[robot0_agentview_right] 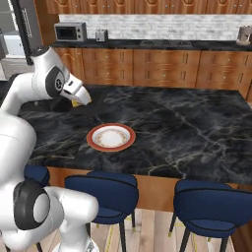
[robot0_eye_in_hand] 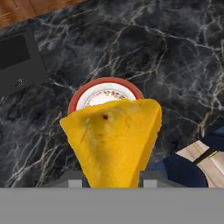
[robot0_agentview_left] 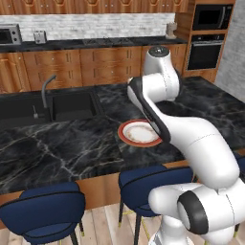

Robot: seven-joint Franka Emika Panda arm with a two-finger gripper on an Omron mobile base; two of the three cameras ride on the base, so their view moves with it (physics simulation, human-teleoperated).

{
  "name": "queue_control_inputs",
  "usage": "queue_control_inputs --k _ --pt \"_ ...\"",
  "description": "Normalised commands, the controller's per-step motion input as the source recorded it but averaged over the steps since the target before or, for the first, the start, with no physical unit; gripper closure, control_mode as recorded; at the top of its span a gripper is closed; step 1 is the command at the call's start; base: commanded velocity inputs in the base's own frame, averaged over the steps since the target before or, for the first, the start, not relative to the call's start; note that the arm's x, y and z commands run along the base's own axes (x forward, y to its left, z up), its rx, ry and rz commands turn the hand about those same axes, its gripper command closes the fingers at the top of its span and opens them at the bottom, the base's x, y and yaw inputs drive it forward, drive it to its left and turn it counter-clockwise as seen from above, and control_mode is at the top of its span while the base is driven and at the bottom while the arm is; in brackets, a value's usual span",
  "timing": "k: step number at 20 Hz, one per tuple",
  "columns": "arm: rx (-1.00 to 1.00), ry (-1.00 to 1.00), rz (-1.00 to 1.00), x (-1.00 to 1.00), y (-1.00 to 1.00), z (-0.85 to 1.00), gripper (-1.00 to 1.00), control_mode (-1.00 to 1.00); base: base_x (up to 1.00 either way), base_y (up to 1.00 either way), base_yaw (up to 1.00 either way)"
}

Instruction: Take the cheese, chicken drumstick, and sweet potato from the fridge and place them on the plate on the dining counter to create an appetizer plate.

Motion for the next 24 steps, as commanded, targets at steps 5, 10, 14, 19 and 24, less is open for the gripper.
queue_control_inputs --k 5,10,14,19,24 --pt "0.01 0.07 0.0 0.21 -0.28 -0.17 1.0 -1.0 0.0 0.0 0.0" --pt "0.0 0.0 0.0 0.03 -0.22 -0.24 1.0 -1.0 0.0 0.0 0.0" --pt "0.03 0.01 0.06 0.04 -0.15 -0.64 1.0 -1.0 0.0 0.0 0.0" --pt "0.09 0.11 0.1 0.3 -0.24 -0.72 1.0 -1.0 0.0 0.0 0.0" --pt "0.05 0.09 0.06 0.41 -0.1 -0.52 1.0 -1.0 0.0 0.0 0.0"
